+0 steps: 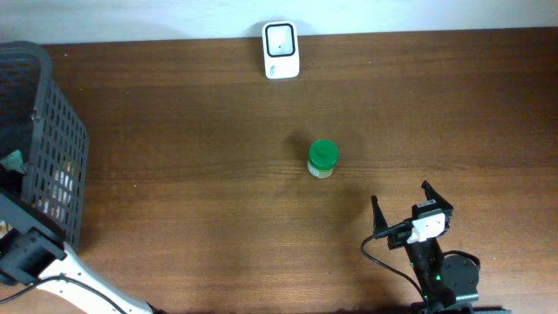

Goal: Scan the item barcode
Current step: 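Reach the left gripper into the basket and grasp the brown rice bag, then place the rice bag with the left gripper left of the jar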

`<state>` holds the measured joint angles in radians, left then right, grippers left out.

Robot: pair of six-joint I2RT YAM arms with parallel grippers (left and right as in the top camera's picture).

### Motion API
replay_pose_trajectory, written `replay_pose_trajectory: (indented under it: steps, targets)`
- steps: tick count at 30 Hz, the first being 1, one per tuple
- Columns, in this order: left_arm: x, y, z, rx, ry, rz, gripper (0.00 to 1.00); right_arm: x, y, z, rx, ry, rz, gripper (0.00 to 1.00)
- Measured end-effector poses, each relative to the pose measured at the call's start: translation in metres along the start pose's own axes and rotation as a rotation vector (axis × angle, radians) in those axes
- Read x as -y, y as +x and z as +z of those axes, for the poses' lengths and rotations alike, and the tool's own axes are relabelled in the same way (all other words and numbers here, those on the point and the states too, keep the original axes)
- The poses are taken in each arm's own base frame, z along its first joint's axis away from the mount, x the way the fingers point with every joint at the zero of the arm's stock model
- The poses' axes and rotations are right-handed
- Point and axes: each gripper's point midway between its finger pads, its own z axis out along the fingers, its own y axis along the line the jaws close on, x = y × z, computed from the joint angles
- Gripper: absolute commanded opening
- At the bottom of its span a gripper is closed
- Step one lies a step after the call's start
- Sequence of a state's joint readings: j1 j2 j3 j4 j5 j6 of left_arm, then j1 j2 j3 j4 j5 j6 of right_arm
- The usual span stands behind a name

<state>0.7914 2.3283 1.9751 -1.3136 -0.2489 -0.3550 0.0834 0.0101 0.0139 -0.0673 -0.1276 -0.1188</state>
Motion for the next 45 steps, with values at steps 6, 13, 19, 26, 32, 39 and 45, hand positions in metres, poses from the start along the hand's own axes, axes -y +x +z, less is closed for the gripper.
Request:
replay_pose_trajectory:
  steps: [6,13,19,26,32,39,45]
  targets:
    - [-0.005,0.005,-0.005,-0.024,-0.019,0.014,0.0,0.0,0.0,0.0,0.0,0.0,-0.001,0.98]
    - [-0.015,-0.014,-0.099,0.072,0.058,-0.013,0.0,0.0,0.0,0.0,0.0,0.0,0.0,0.98]
    - [0.019,-0.014,-0.226,0.38,0.339,0.054,0.0,0.0,0.0,0.0,0.0,0.0,0.0,0.98]
    - [-0.003,0.044,-0.373,0.757,0.518,0.075,0.0,0.0,0.0,0.0,0.0,0.0,0.0,0.98]
    - [-0.008,0.155,-0.467,0.971,0.74,0.229,0.0,0.0,0.0,0.0,0.0,0.0,0.0,0.98]
    - [0.101,0.263,-0.453,0.81,0.811,0.729,0.0,0.0,0.0,0.0,0.0,0.0,0.0,0.98]
    - [0.187,0.319,-0.328,0.537,0.481,1.033,0.0,0.0,0.0,0.0,0.0,0.0,-0.001,0.98]
